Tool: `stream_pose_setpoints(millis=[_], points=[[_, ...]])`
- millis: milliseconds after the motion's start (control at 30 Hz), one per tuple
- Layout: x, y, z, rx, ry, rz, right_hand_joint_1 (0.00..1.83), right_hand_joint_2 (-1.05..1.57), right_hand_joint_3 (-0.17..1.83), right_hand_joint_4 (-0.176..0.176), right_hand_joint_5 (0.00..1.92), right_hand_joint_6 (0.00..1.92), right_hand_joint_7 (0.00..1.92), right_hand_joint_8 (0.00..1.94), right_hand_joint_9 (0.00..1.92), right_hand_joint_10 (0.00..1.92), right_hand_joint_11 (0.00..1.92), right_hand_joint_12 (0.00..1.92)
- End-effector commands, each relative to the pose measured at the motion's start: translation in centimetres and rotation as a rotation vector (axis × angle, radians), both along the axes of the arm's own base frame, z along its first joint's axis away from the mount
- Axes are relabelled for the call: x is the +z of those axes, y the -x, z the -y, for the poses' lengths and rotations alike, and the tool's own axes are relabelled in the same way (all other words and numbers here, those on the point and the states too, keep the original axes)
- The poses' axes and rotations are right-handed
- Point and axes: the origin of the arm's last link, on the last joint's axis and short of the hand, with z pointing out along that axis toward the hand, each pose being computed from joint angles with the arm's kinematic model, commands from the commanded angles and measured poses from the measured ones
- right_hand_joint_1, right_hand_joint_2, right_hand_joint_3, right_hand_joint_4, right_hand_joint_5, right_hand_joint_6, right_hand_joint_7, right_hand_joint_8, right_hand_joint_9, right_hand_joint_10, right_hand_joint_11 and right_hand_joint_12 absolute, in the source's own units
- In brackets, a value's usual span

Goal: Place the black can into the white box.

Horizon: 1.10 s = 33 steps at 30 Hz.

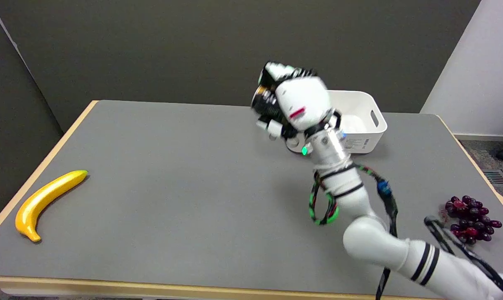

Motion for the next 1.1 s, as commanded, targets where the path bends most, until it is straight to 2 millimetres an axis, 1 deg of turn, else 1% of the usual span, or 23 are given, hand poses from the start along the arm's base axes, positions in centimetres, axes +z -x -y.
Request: stream_pose_setpoints(millis=[33,100,133,200,267,333,367,433,500,600,767,833,867,900,933,967,1000,1033,1067,1100], points=[[13.4,-4.7,8.0,0.012,0.319,0.053,1.33,1.31,-0.05,-0.176,0.45,1.57,0.77,1.44,0.70,1.58,0.72,1.85],[15.5,-2.9,9.8,-0.070,0.338,0.112,1.33,1.29,-0.02,-0.176,0.46,1.56,0.77,1.43,0.70,1.58,0.70,1.85],[16.0,-2.4,10.2,-0.090,0.343,0.128,1.33,1.27,0.01,-0.176,0.46,1.55,0.78,1.42,0.70,1.57,0.68,1.86],[17.0,-0.1,11.6,-0.169,0.351,0.156,1.33,1.27,0.01,-0.176,0.46,1.56,0.78,1.42,0.70,1.57,0.67,1.86],[17.4,1.3,12.4,-0.216,0.356,0.173,1.33,1.26,0.03,-0.176,0.46,1.55,0.78,1.42,0.70,1.57,0.64,1.88],[18.0,2.7,13.2,-0.264,0.365,0.207,1.33,1.31,-0.05,-0.176,0.44,1.58,0.77,1.45,0.68,1.60,0.66,1.88],[18.2,3.4,13.5,-0.287,0.367,0.224,1.33,1.31,-0.04,-0.176,0.44,1.58,0.76,1.45,0.68,1.59,0.65,1.88],[18.4,4.0,13.6,-0.302,0.368,0.243,1.32,1.29,0.00,-0.176,0.44,1.59,0.75,1.46,0.69,1.60,0.62,1.90],[18.4,4.3,13.4,-0.301,0.367,0.243,1.32,1.29,0.02,-0.176,0.42,1.63,0.72,1.50,0.67,1.65,0.62,1.92],[18.2,4.3,12.6,-0.285,0.355,0.248,1.32,1.30,0.02,-0.176,0.42,1.64,0.71,1.51,0.66,1.66,0.59,1.92],[19.0,4.7,10.6,-0.266,0.357,0.266,1.32,1.30,0.02,-0.176,0.41,1.64,0.71,1.51,0.66,1.67,0.58,1.92],[19.6,5.1,9.2,-0.259,0.361,0.310,1.32,1.31,0.01,-0.176,0.41,1.65,0.71,1.51,0.66,1.68,0.57,1.92],[19.6,5.2,8.9,-0.257,0.354,0.323,1.26,1.34,-0.03,-0.166,0.41,1.65,0.72,1.51,0.68,1.56,0.44,1.92],[19.7,5.3,8.3,-0.248,0.347,0.351,1.16,1.39,-0.11,-0.149,0.42,1.67,0.75,1.51,0.72,1.36,0.23,1.92],[19.9,5.1,7.7,-0.228,0.344,0.372,1.06,1.21,0.22,-0.094,0.40,1.48,0.73,1.32,0.70,1.29,0.18,1.92],[20.0,4.9,7.4,-0.218,0.345,0.378,0.97,0.97,0.64,-0.031,0.38,1.24,0.70,1.10,0.65,1.27,0.18,1.92],[20.1,4.8,6.7,-0.202,0.341,0.388,0.85,0.79,0.95,0.011,0.33,0.92,0.60,0.83,0.54,1.15,0.18,1.76],[20.1,4.4,6.0,-0.183,0.337,0.388,0.71,0.73,1.02,0.017,0.26,0.59,0.43,0.58,0.39,0.93,0.17,1.46],[20.2,4.2,5.7,-0.175,0.334,0.385,0.64,0.71,1.05,0.021,0.22,0.46,0.36,0.46,0.32,0.82,0.15,1.33],[20.1,4.0,5.1,-0.166,0.326,0.377,0.62,0.70,1.05,0.023,0.21,0.44,0.33,0.43,0.29,0.79,0.14,1.30]])
